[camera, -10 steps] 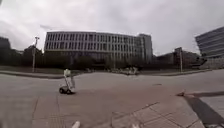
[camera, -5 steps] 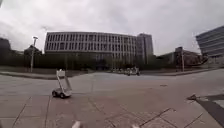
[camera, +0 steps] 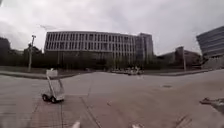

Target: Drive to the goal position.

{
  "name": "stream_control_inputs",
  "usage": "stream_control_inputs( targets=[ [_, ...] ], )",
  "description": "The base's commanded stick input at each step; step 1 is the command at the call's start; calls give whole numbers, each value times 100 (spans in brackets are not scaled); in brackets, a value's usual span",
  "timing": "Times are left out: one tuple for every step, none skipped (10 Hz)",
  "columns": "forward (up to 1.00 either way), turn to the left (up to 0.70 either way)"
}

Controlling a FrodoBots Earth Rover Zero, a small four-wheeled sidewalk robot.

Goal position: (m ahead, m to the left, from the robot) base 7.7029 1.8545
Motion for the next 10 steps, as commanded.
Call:
stream_control_inputs(
  targets=[
    [70, 0],
    [70, 0],
    [70, 0],
    [70, 0],
    [70, 0],
    [70, 0],
    [70, 0],
    [70, 0],
    [70, 0],
    [70, 0]
  ],
)
